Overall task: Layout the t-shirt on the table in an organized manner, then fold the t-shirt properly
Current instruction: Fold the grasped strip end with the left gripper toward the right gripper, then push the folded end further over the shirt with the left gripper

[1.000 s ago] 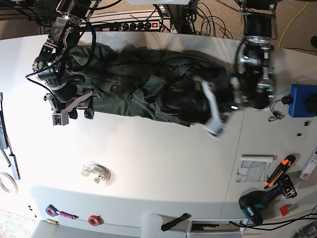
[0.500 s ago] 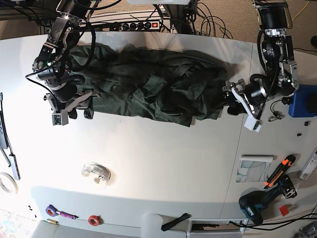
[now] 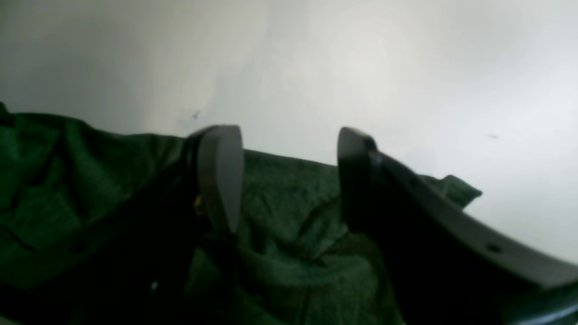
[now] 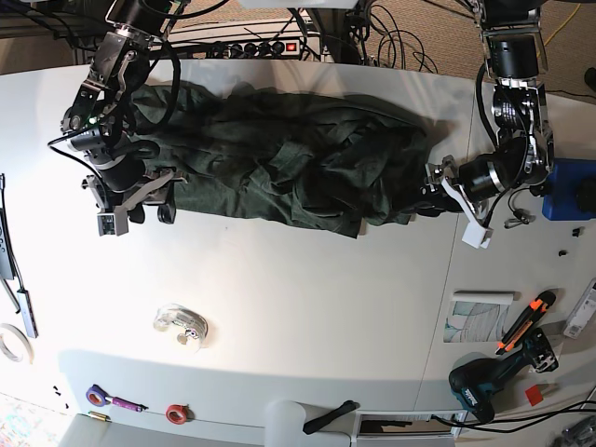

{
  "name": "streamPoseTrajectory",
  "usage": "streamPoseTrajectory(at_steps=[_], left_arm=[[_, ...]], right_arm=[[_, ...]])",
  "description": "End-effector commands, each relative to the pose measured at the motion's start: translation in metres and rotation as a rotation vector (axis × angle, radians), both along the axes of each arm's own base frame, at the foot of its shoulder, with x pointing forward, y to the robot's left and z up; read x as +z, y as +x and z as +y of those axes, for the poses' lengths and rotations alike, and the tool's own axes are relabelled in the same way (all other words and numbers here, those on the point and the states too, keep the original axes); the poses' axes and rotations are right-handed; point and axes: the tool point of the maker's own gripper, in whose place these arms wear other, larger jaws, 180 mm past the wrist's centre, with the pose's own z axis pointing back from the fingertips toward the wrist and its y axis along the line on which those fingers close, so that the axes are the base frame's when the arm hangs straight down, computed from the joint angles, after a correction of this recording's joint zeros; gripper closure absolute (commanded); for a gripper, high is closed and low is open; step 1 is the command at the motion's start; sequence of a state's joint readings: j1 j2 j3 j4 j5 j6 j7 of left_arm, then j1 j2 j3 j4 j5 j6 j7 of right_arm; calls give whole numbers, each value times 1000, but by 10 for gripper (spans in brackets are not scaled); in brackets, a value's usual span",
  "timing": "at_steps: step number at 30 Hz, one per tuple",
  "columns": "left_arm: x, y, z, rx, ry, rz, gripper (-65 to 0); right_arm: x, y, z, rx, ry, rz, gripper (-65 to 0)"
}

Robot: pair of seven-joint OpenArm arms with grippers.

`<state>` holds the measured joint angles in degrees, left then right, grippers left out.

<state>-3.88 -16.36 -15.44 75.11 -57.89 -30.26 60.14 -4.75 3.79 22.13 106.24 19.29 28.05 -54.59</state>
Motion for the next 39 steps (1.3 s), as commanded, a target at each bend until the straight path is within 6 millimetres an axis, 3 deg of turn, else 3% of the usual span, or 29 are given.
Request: streamPoseTrajectory(at_steps=[1, 9, 16, 24, 27, 31, 39], left_arm=[[-3, -2, 4, -25, 42, 23, -446], [-7, -9, 2, -60, 58, 47, -410], [-12, -19, -29, -178, 66, 47, -410], [-5, -7, -34, -171, 67, 25, -404], [-2, -3, -34, -168, 66, 14, -278], [1, 1, -34, -159, 60, -5, -7], [33, -7, -55, -279, -79, -147, 0]], right_arm=[[15, 8, -2, 1, -8, -56, -330], [15, 8, -2, 0, -8, -57, -330], [15, 8, -2, 1, -8, -56, -330], [14, 7, -2, 1, -8, -49, -330], [14, 7, -2, 1, -8, -49, -330], [14, 7, -2, 1, -8, -48, -330], [14, 7, -2, 1, -8, -48, -330]])
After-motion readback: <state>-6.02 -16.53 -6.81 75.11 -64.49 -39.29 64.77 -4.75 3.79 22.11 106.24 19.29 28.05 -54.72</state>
